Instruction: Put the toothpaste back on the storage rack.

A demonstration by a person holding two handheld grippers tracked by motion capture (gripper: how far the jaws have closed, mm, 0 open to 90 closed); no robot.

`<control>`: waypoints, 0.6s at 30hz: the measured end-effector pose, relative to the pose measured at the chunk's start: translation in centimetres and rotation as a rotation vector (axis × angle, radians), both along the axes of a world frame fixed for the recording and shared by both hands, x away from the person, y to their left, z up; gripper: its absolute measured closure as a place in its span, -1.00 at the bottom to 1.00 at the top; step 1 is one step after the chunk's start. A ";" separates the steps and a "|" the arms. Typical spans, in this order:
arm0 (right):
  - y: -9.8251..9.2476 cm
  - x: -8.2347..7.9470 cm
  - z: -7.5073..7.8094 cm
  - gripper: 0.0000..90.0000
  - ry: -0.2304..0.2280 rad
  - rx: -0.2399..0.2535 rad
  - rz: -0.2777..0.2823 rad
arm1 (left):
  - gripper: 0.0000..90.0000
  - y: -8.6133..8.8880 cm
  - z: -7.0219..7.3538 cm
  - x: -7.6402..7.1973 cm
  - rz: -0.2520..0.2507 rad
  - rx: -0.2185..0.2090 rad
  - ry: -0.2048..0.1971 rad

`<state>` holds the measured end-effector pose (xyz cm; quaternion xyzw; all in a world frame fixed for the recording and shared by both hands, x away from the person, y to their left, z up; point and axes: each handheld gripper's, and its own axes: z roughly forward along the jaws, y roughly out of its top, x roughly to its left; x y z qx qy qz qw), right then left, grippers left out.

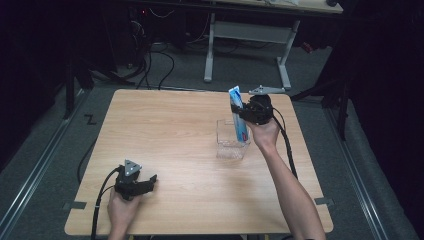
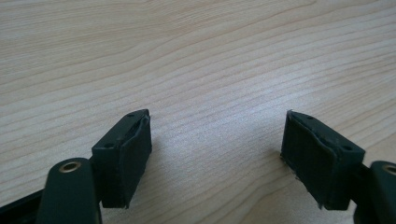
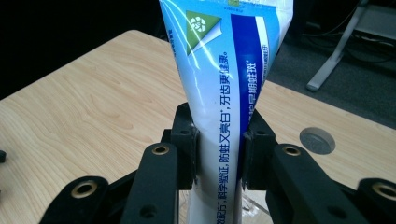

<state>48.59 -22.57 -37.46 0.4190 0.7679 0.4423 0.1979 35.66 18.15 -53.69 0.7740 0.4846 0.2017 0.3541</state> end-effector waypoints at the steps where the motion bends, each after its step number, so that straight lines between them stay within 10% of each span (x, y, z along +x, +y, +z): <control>1: 0.0 0.0 0.0 0.59 0.000 0.000 0.000 | -0.45 0.0 0.0 0.0 0.000 0.000 0.000; 18: 0.3 -0.5 -1.8 0.57 0.021 -0.043 0.022 | -0.45 -0.1 0.0 0.0 -0.001 0.008 0.000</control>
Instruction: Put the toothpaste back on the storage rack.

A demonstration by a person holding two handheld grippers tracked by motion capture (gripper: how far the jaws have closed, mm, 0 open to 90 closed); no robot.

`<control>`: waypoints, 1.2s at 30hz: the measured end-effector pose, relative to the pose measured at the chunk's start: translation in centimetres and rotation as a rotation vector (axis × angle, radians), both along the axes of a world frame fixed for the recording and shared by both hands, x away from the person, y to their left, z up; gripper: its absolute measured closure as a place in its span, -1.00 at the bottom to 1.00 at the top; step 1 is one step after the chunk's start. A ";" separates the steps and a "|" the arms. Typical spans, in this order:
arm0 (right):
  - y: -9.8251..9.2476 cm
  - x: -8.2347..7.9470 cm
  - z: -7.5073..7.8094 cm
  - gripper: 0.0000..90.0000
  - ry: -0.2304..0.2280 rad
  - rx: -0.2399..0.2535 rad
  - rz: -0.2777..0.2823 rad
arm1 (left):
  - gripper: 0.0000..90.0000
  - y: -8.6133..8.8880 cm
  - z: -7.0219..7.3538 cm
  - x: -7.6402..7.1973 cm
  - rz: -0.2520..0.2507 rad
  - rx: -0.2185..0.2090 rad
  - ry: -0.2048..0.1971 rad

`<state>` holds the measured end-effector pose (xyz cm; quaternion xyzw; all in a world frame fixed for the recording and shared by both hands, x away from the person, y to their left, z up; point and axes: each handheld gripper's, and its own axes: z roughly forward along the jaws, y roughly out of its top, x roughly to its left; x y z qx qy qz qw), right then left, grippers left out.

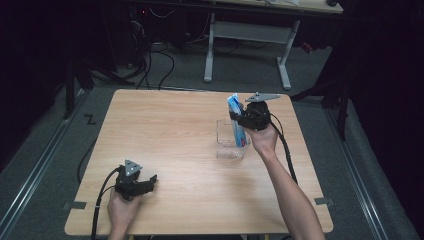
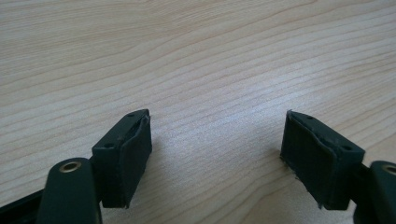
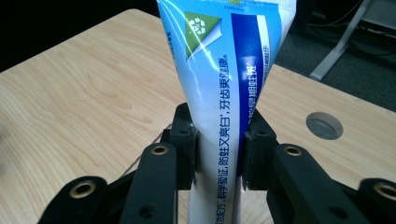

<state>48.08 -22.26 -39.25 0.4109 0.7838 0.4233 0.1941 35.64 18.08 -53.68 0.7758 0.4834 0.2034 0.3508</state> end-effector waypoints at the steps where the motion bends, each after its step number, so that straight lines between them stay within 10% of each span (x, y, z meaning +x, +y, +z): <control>1: 0.0 0.0 -0.1 0.57 0.005 -0.004 0.000 | -0.45 0.0 0.0 0.0 0.000 0.000 -0.001; 28: 0.7 -0.5 -1.2 0.55 0.050 -0.086 0.037 | -0.45 0.0 0.0 0.0 0.001 -0.005 0.000; 36: -0.2 -0.3 -1.9 0.55 0.081 -0.028 0.007 | -0.45 0.0 0.0 0.0 0.001 -0.001 -0.001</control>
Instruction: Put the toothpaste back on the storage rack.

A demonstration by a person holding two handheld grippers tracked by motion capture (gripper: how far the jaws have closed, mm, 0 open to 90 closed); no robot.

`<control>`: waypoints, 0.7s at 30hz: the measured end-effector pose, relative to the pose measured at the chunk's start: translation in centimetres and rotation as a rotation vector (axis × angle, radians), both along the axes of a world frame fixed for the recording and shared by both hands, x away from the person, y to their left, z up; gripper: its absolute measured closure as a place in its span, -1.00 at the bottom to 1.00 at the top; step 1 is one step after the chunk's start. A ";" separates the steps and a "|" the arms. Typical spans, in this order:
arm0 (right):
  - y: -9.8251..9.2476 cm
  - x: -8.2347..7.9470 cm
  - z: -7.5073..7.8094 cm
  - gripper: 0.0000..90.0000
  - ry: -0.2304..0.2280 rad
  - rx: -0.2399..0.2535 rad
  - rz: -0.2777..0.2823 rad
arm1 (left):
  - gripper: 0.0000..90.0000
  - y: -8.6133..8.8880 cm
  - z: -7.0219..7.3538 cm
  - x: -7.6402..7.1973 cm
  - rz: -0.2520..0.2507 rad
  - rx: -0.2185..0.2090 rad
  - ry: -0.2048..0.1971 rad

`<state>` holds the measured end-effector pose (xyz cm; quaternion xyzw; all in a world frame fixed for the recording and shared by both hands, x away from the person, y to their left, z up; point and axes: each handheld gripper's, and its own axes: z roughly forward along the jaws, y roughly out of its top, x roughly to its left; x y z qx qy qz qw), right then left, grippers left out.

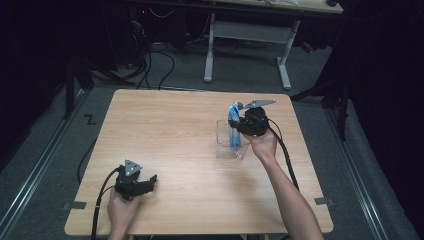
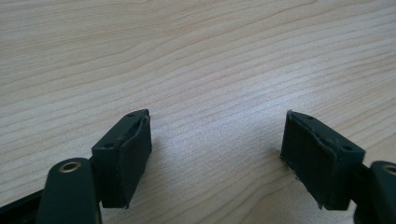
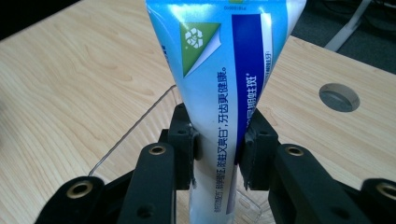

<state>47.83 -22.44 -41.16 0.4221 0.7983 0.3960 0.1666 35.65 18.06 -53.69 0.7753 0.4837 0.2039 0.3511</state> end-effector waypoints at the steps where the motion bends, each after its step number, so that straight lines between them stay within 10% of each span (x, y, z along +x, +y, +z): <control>1: -0.2 0.0 0.0 0.55 0.001 0.005 -0.004 | -0.45 0.0 0.0 0.0 0.000 0.001 -0.001; 21: -0.8 0.4 0.0 0.46 0.003 -0.007 -0.046 | -0.45 0.0 0.0 0.0 0.000 0.000 0.000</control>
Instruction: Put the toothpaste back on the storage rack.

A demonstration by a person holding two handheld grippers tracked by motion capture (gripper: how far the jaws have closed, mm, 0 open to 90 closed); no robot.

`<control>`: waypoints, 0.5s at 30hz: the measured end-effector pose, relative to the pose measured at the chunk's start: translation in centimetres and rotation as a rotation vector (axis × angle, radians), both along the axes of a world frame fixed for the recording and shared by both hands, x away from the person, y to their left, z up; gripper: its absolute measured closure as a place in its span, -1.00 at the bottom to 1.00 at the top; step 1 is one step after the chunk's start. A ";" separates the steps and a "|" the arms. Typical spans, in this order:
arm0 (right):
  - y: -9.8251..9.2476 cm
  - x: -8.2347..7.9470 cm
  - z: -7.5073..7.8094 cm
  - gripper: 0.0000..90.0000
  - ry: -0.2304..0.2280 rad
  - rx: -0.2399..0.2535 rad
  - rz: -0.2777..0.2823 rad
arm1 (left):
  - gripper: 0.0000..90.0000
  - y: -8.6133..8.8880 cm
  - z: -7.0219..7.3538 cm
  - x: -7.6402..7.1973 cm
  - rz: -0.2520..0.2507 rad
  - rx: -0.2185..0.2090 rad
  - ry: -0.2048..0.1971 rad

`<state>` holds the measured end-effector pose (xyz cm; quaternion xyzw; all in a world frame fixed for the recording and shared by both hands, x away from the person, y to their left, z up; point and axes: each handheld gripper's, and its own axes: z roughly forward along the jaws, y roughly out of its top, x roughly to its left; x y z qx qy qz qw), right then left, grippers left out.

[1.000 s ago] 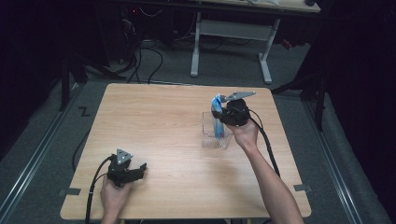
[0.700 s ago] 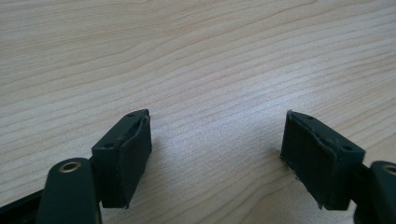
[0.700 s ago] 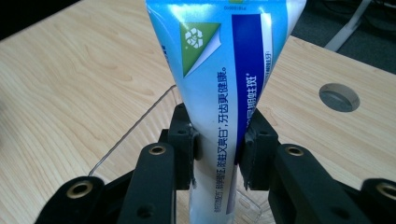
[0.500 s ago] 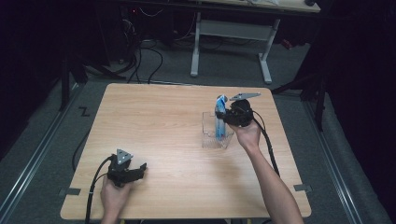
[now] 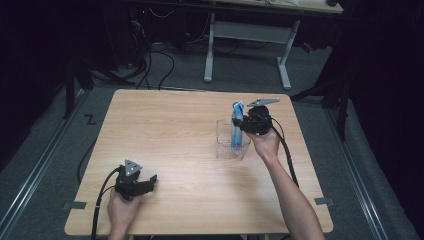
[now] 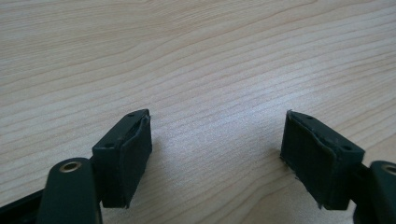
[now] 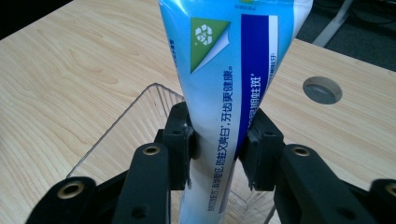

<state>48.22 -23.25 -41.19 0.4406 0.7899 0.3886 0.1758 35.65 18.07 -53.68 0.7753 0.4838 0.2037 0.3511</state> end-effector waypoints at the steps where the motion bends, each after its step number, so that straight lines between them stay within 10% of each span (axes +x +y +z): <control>1: 0.0 0.0 0.0 0.45 -0.001 -0.003 -0.001 | -0.44 0.0 0.0 0.0 0.000 0.000 0.000; 15: -0.1 -0.4 0.1 0.26 -0.008 -0.012 -0.007 | -0.44 0.0 0.0 0.0 0.000 0.000 0.000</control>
